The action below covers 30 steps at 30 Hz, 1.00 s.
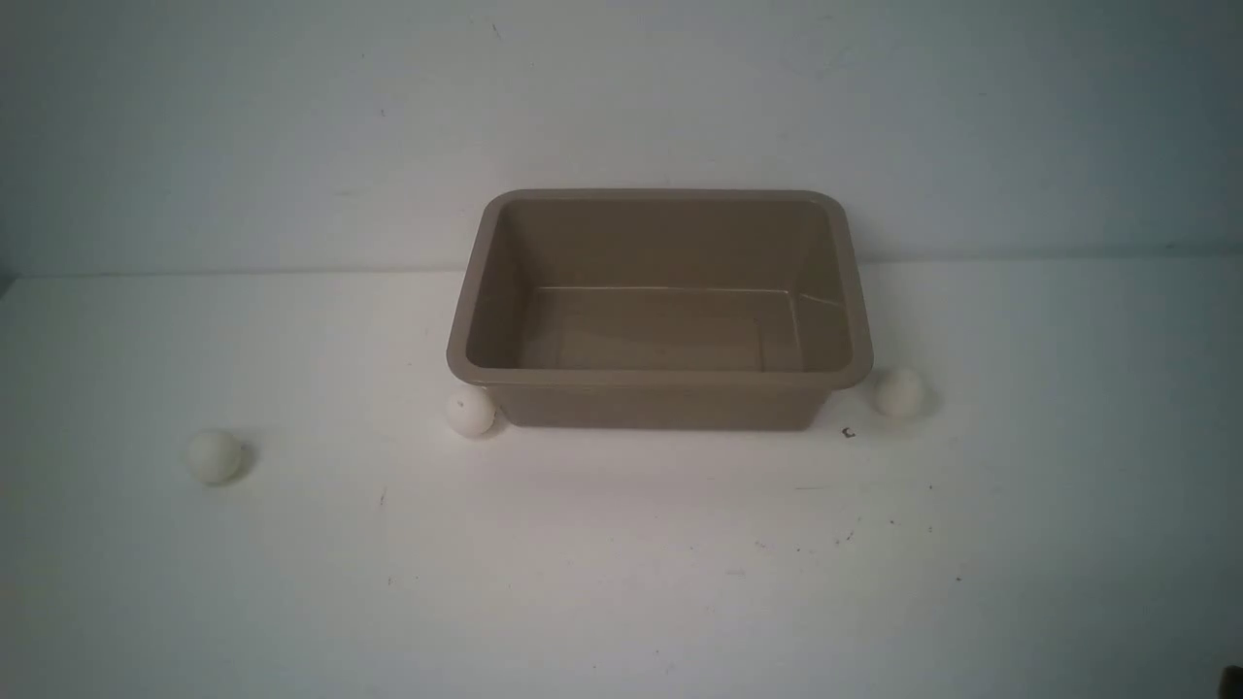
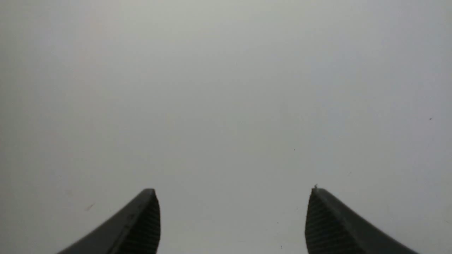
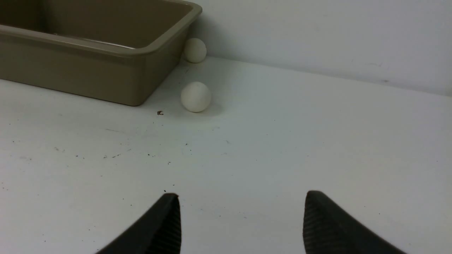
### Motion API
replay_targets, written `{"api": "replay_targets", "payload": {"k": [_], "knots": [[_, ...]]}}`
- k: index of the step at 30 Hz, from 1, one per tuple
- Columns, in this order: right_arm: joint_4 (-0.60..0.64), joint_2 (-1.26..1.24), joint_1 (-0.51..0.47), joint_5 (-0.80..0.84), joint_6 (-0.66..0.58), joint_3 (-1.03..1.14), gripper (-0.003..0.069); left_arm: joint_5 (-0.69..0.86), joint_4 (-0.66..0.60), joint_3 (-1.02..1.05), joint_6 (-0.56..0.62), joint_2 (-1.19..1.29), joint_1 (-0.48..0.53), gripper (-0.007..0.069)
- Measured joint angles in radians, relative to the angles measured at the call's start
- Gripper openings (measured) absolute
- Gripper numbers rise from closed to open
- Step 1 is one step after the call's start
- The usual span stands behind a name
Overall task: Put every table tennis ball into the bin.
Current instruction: Use the left arm to clamp the table tennis ball closest to it
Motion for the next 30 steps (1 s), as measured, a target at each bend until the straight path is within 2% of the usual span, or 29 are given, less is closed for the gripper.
{"api": "replay_targets", "payload": {"k": [18,30], "knots": [[0.000,0.000,0.000,0.000,0.000,0.000,0.0429,0.149,-0.021,0.022,-0.013,0.000,0.000,0.0499],[0.000,0.000,0.000,0.000,0.000,0.000,0.0429,0.129,-0.286,0.022,-0.013,0.000,0.000,0.0499]]}}
